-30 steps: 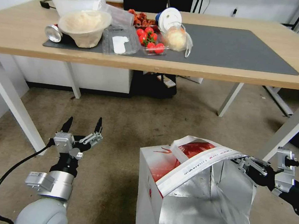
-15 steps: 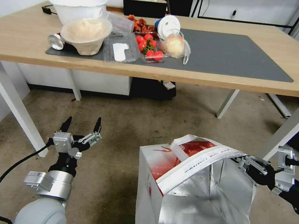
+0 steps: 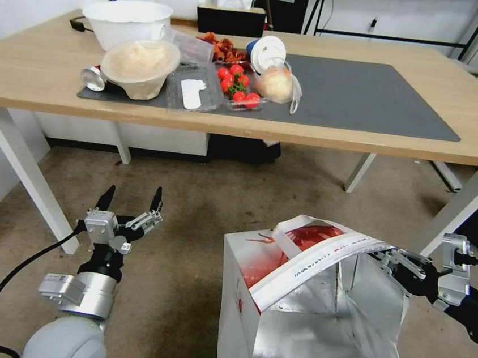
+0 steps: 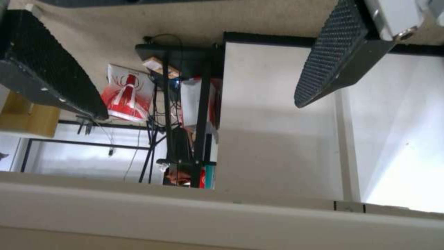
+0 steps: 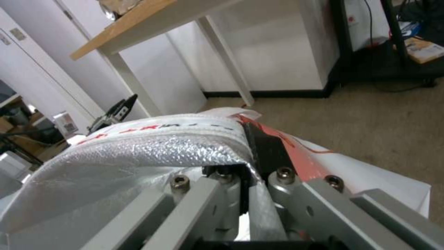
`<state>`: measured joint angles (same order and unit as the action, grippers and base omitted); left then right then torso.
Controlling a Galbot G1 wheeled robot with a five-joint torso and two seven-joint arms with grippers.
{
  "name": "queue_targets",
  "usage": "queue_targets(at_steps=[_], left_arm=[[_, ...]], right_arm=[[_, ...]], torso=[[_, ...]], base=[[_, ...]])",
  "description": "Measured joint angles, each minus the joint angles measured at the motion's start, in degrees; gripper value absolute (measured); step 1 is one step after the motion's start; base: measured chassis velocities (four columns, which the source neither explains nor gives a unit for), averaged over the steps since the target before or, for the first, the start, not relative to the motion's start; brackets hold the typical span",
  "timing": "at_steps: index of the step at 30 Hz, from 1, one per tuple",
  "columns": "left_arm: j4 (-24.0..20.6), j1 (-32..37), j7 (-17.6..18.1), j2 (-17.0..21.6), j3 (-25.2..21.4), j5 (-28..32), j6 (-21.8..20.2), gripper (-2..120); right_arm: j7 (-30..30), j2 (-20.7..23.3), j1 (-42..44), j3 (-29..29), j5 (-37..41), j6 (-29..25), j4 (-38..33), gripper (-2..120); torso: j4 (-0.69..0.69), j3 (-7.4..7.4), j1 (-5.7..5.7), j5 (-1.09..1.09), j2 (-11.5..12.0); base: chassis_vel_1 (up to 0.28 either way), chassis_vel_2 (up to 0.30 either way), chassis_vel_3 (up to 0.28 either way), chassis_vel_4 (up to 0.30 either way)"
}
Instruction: Pick up the food delivery bag from the floor and place it on the table.
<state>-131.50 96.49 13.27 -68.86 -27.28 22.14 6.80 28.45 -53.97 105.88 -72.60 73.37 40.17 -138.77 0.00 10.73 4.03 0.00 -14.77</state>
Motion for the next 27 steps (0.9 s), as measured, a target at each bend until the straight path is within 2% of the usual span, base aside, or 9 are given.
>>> queue_targets(at_steps=[27], left_arm=[[0.6, -0.2, -0.2, -0.1, 0.3, -0.5, 0.3, 100]], right_arm=[[0.0, 0.5, -1.8, 3.2, -3.2, -0.7, 0.8, 0]], torso=[[0.0, 4.45, 1.84, 0.0, -6.3]], base=[[0.0, 0.0, 0.0, 0.0]])
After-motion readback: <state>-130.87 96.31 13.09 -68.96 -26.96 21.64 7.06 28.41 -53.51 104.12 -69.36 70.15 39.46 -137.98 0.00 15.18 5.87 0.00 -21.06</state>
